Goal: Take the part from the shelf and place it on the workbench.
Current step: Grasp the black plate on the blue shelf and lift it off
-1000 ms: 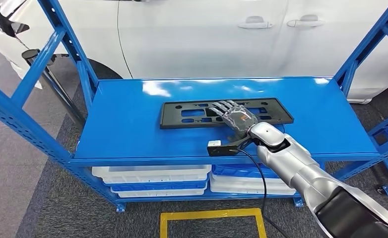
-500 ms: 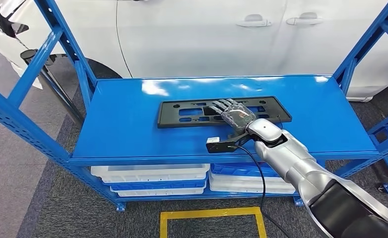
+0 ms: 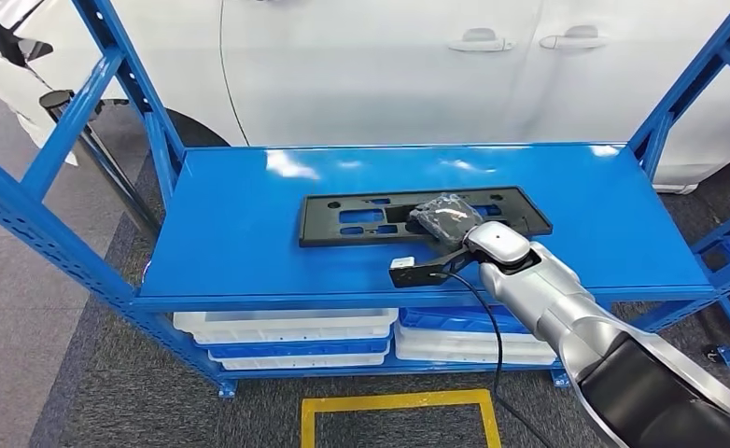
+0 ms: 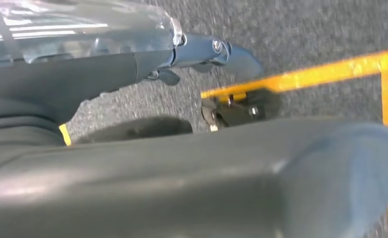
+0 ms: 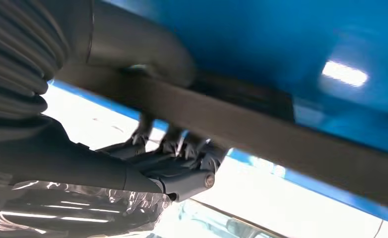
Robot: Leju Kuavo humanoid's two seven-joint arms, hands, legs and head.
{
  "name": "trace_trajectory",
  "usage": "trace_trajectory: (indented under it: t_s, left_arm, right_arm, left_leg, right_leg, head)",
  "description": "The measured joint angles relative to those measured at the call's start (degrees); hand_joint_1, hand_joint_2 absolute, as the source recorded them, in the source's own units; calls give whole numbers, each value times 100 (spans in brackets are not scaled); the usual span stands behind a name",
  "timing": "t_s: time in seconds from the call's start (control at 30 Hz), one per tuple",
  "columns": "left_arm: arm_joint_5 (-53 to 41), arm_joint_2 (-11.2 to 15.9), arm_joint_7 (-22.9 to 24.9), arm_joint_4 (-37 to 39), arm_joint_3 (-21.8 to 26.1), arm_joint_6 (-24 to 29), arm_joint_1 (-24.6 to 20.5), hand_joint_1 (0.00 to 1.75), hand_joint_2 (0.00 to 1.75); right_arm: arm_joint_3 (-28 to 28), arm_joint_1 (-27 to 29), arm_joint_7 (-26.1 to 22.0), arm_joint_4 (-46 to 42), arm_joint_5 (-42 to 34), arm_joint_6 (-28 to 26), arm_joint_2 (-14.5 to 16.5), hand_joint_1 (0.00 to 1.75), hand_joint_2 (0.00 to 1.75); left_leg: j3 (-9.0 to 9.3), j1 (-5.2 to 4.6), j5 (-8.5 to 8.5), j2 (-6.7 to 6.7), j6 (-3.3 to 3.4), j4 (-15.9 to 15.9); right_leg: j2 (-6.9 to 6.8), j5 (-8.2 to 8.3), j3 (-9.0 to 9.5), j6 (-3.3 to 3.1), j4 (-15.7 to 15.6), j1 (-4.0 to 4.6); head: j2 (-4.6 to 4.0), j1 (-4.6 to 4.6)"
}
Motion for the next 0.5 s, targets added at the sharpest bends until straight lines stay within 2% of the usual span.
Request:
trace_trajectory:
  t_s: [0.07,0.1,0.17,0.2,0.23,0.27,0.33,0.37,0.4,0.43,0.5]
  left_arm:
    - [1,0,-12,0,0,0,-10,0,0]
    - [2,-1,-19,-1,0,0,-18,0,0]
    - [2,-5,-25,-2,0,0,-20,0,0]
    - [2,-8,-26,-2,0,0,-15,0,0]
    - [3,-9,-27,-2,0,0,-11,0,0]
    - [5,-9,-28,-2,0,0,-10,0,0]
    - [12,-10,-34,-2,0,0,-14,0,0]
    - [15,-10,-38,-2,0,-1,-16,0,0]
    - [17,-11,-42,-2,0,-1,-16,0,0]
    - [19,-11,-45,-2,0,-2,-15,0,0]
    - [20,-10,-46,-2,0,-4,-13,0,0]
  right_arm:
    - [8,-12,-1,6,-5,-2,-9,175,175]
    - [17,-11,-1,8,-6,-7,-14,175,175]
    - [42,8,-1,16,-7,-15,-18,175,175]
    - [54,21,-1,23,-7,-22,-18,175,175]
    - [62,30,-5,29,-7,-30,-19,175,175]
    - [68,30,-10,33,-7,-39,-19,175,175]
    - [84,7,-27,35,-9,-50,-19,175,175]
    - [92,-11,-32,35,-13,-52,-19,175,175]
    - [102,-26,-37,34,-21,-53,-19,175,175]
    - [111,-35,-38,33,-33,-54,-21,175,175]
    - [129,-42,-40,30,-61,-62,-28,175,175]
  left_leg:
    - [15,11,34,7,73,-47]
    - [19,14,46,11,100,-63]
    - [13,5,47,15,125,-62]
    - [13,1,46,15,130,-60]
    - [14,-1,44,13,130,-57]
    - [16,-1,41,10,127,-51]
    - [14,-10,24,3,104,-24]
    - [4,-22,10,-2,83,0]
    - [-6,-31,0,-5,60,18]
    - [-16,-37,-7,-8,33,30]
    - [-26,-26,-18,-8,-22,38]
  right_leg:
    - [-4,-164,-97,56,220,-17]
    - [-6,-333,-230,75,512,-24]
    - [-7,-680,-599,98,1292,-24]
    - [-7,-750,-734,105,1571,-25]
    - [-8,-713,-779,107,1652,-26]
    - [-9,-570,-710,104,1495,-27]
    - [-12,-183,-351,77,732,-23]
    - [-10,-60,-185,53,377,-14]
    - [-8,-5,-84,26,155,-2]
    - [-4,-10,-48,-3,67,14]
    - [-1,-1,-41,-70,43,15]
  head:
    - [0,0]
    - [0,1]
    - [0,1]
    - [0,1]
    - [1,1]
    - [1,1]
    - [1,1]
    - [0,0]
    - [0,0]
    - [0,0]
    - [1,0]
